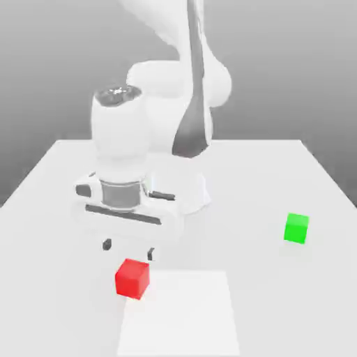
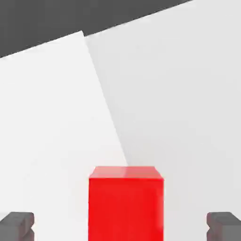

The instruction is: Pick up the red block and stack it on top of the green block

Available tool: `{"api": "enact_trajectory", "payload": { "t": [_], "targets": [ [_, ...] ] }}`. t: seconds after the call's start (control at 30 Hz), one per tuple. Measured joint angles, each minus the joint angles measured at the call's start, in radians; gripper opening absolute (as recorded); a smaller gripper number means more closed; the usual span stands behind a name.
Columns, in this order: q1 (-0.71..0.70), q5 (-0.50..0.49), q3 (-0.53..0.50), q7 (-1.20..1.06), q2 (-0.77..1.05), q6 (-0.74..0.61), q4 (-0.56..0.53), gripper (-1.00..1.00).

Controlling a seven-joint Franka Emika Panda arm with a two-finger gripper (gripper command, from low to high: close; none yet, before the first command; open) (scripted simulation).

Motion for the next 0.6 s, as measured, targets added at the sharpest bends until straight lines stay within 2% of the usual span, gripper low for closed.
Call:
{"api": "enact_trajectory", "payload": {
  "t": [0.1,0.13,0.37,0.6],
  "targets": [
    [-0.028,0.042,0.037,-0.031,0.109,0.092,0.014,0.00],
    [-0.041,0.052,0.052,-0.038,0.144,0.122,0.018,-1.00],
    [-0.046,0.050,0.057,-0.036,0.151,0.128,0.019,-1.00],
    [-0.042,-0.023,0.036,0.014,-0.073,-0.062,-0.013,-1.00]
  ]
}}
